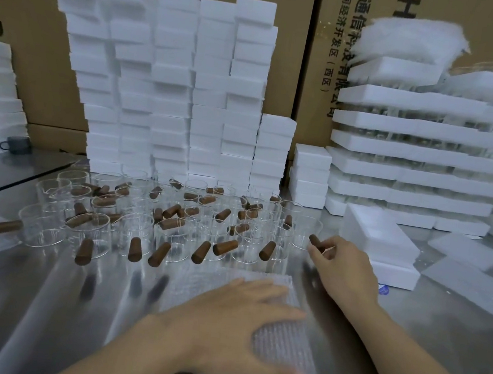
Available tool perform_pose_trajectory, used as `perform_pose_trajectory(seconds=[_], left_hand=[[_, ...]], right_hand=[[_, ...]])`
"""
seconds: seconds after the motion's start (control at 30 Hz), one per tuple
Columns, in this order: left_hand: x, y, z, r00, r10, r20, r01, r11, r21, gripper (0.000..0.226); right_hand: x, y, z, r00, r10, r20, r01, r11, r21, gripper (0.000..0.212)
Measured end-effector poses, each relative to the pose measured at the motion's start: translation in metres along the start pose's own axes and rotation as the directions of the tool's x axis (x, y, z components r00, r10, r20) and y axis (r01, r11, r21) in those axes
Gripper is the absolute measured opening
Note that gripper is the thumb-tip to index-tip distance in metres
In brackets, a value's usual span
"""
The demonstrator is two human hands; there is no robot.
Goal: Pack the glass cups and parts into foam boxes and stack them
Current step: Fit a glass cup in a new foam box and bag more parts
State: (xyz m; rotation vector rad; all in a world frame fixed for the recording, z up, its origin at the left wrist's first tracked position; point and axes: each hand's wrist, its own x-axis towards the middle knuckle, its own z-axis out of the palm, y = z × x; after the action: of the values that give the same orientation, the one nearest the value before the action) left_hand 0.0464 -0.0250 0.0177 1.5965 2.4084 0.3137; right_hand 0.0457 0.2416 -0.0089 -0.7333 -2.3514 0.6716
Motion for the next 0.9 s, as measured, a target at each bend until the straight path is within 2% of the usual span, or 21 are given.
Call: perform_pose_trajectory(seconds=[0.07, 0.13, 0.2, 0.27, 0.37, 0.47, 0.5, 0.57, 0.63, 0.7, 0.77, 0.9], left_hand=[[0.001, 0.002, 0.003, 0.999, 0.019, 0.039, -0.021, 0.999, 0.039, 0.085], [0.001, 0.001, 0.003, 1.000, 0.022, 0.019, -0.022, 1.000, 0.007, 0.083], [-0.001, -0.001, 0.000, 0.999, 0.013, -0.040, -0.017, 0.995, -0.096, 0.079], [-0.001, -0.003, -0.002, 0.986, -0.013, -0.164, -0.020, 0.980, -0.199, 0.071], [0.002, -0.002, -0.009, 0.898, -0.135, -0.419, -0.054, 0.910, -0.410, 0.040], [0.006, -0.003, -0.019, 0.763, -0.319, -0.563, -0.163, 0.747, -0.645, 0.011], [0.005, -0.003, -0.023, 0.739, -0.369, -0.564, -0.204, 0.676, -0.708, 0.011], [0.003, -0.003, -0.029, 0.721, -0.442, -0.534, -0.265, 0.537, -0.801, 0.027], [0.000, -0.002, -0.032, 0.731, -0.472, -0.493, -0.314, 0.408, -0.857, 0.042], [0.000, -0.001, -0.032, 0.740, -0.478, -0.473, -0.348, 0.329, -0.878, 0.046], [-0.001, 0.001, -0.032, 0.726, -0.496, -0.477, -0.361, 0.315, -0.878, 0.042], [-0.001, 0.005, -0.030, 0.655, -0.539, -0.530, -0.380, 0.371, -0.847, 0.031]], right_hand=[[0.000, 0.000, -0.001, 0.999, 0.023, -0.045, -0.022, 1.000, 0.002, 0.020], [-0.001, 0.000, -0.005, 0.991, 0.031, -0.128, -0.026, 0.999, 0.039, 0.018], [-0.002, -0.004, -0.011, 0.978, 0.022, -0.207, 0.004, 0.992, 0.124, 0.015], [-0.003, -0.012, -0.020, 0.957, 0.016, -0.291, 0.046, 0.978, 0.204, 0.013], [-0.008, -0.029, -0.037, 0.932, -0.032, -0.360, 0.169, 0.919, 0.356, 0.010], [-0.025, -0.051, -0.051, 0.907, -0.156, -0.391, 0.356, 0.780, 0.515, 0.014], [-0.033, -0.058, -0.054, 0.900, -0.198, -0.389, 0.399, 0.734, 0.550, 0.016], [-0.049, -0.070, -0.054, 0.895, -0.264, -0.361, 0.440, 0.658, 0.611, 0.018], [-0.063, -0.079, -0.051, 0.888, -0.326, -0.325, 0.460, 0.615, 0.640, 0.021], [-0.073, -0.086, -0.048, 0.882, -0.369, -0.293, 0.464, 0.577, 0.672, 0.023], [-0.078, -0.090, -0.047, 0.883, -0.381, -0.273, 0.451, 0.535, 0.714, 0.023], [-0.081, -0.095, -0.052, 0.890, -0.385, -0.244, 0.419, 0.480, 0.770, 0.024]])
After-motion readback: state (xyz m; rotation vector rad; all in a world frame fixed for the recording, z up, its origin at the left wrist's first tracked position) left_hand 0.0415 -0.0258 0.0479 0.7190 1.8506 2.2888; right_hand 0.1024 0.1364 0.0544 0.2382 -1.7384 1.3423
